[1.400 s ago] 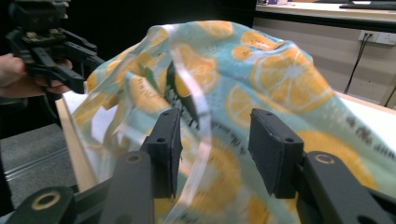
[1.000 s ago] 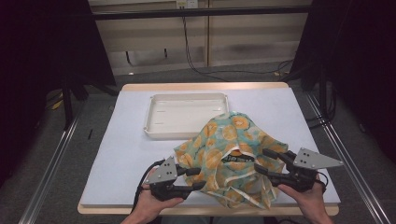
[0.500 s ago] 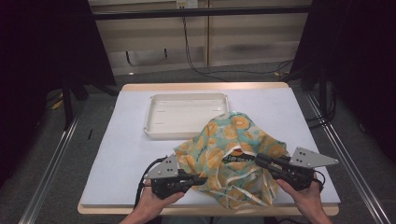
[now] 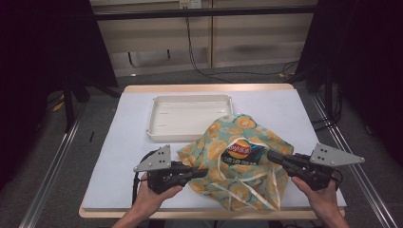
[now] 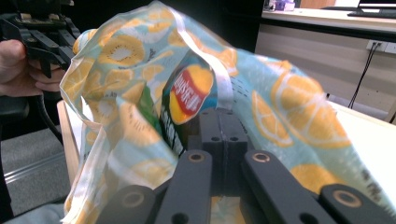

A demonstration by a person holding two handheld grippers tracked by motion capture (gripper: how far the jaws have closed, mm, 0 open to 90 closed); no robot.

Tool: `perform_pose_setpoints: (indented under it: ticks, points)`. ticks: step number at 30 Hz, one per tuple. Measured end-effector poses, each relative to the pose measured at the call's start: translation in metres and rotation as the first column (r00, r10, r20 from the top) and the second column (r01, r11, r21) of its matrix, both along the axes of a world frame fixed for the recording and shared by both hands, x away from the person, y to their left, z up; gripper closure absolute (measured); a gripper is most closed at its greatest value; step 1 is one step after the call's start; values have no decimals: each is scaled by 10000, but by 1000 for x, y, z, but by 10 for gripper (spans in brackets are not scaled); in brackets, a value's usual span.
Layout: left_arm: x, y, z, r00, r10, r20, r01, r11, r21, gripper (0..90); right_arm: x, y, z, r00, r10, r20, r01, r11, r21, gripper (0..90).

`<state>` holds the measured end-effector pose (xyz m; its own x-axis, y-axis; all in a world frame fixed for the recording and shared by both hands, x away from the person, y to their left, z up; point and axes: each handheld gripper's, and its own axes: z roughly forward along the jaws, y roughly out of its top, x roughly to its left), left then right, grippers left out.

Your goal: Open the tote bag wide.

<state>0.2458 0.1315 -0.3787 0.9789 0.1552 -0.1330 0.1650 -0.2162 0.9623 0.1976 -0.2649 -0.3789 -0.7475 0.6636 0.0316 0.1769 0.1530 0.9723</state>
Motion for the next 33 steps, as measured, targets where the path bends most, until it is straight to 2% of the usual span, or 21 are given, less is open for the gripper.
perform_pose_setpoints:
  ticks: [2,4,9,10,12,17,20,23,24,25,27,29,30,33]
  points:
    - [2,1,3,10000,73,25,-73,10000,-25,900,2,0,5,9999,69,116,-71,9999,136,900]
    - [7,2,7,10000,69,-48,-70,9995,-323,900,4,-1,12,9998,20,215,-23,9999,131,900]
    - [12,5,16,9998,210,36,-208,9988,-454,900,13,-7,31,9981,-121,599,91,9987,500,900]
    - [17,8,19,9994,354,39,-351,9978,-570,900,15,-8,33,9981,-139,595,106,9984,551,900]
    - [22,11,21,9986,528,70,-523,9972,-532,900,20,-11,37,9976,-267,641,227,9977,633,900]
    - [38,23,18,9944,1027,-251,-1044,9913,-802,900,35,-16,43,9961,-583,667,533,9958,739,900]
    - [44,28,13,9885,1458,-394,-1477,9876,-531,900,47,-20,44,9943,-815,693,750,9930,911,900]
    - [48,31,7,9859,1582,-549,-1605,9862,-395,900,54,-22,45,9932,-952,677,885,9915,953,900]
    - [49,32,4,9840,1691,-563,-1708,9849,-271,900,62,-23,47,9911,-1131,697,1059,9893,999,900]
    - [51,33,1,9819,1772,-664,-1783,9839,-122,900,62,-23,47,9911,-1131,697,1059,9893,999,900]
    - [54,35,-7,9783,1888,-848,-1893,9819,20,900,72,-26,51,9891,-1303,693,1210,9848,1247,900]
    - [55,34,-11,9774,1884,-958,-1886,9820,75,900,78,-25,51,9908,-1185,651,1105,9872,1146,900]
    - [54,33,-12,9778,1861,-968,-1857,9825,137,900,78,-22,49,9921,-1081,638,1019,9904,933,900]
    - [53,30,-15,9799,1744,-973,-1728,9846,249,900,70,-13,42,9976,-512,474,481,9967,651,900]
